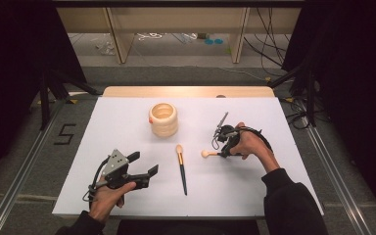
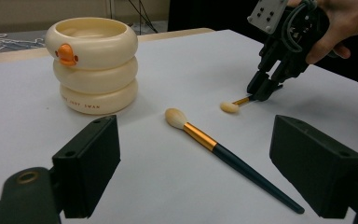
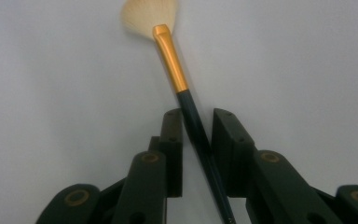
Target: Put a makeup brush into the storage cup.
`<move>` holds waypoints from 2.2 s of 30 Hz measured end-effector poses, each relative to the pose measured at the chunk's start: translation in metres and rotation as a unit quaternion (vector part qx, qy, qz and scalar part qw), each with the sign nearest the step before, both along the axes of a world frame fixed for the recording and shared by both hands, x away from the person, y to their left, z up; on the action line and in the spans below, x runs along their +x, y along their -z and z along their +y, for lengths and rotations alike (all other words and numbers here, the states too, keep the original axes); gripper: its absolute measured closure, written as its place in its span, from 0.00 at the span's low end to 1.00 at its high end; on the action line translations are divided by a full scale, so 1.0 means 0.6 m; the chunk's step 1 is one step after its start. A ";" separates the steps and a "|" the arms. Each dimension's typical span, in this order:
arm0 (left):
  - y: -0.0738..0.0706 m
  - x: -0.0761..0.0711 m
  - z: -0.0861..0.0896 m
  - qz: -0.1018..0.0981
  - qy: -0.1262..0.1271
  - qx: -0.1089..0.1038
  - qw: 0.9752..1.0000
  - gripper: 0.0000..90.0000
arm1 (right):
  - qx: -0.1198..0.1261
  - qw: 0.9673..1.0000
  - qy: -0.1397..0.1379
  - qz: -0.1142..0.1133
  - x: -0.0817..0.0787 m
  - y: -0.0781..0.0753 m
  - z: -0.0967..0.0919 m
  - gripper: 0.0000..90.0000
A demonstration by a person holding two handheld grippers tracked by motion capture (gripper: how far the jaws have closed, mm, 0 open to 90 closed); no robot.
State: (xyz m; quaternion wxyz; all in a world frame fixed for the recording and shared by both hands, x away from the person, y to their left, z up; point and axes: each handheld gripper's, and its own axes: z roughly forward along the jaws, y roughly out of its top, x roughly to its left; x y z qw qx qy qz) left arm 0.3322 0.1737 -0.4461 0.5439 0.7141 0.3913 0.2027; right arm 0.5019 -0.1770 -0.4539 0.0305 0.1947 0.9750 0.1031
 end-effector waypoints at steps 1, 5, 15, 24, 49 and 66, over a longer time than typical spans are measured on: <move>0.000 0.000 0.000 0.002 -0.001 -0.001 1.000 0.18 | 0.000 1.000 0.000 0.000 0.000 0.000 0.000 0.84; 0.000 0.000 0.002 0.001 -0.001 -0.002 1.000 0.18 | -0.011 1.000 -0.005 0.007 0.004 0.000 0.008 0.87; 0.000 -0.001 0.004 0.000 -0.001 -0.002 1.000 0.18 | -0.041 0.999 -0.011 0.025 0.014 -0.002 0.020 0.91; -0.001 0.000 0.002 -0.001 0.001 -0.001 1.000 0.18 | -0.042 0.999 -0.018 0.018 0.017 0.000 0.021 0.92; -0.001 0.000 0.004 0.000 0.000 -0.001 1.000 0.18 | -0.071 0.997 -0.039 -0.001 0.010 -0.008 0.041 0.93; -0.001 0.007 0.007 0.004 -0.002 -0.004 1.000 0.17 | 0.171 0.984 0.019 -0.056 0.001 -0.083 -0.003 0.93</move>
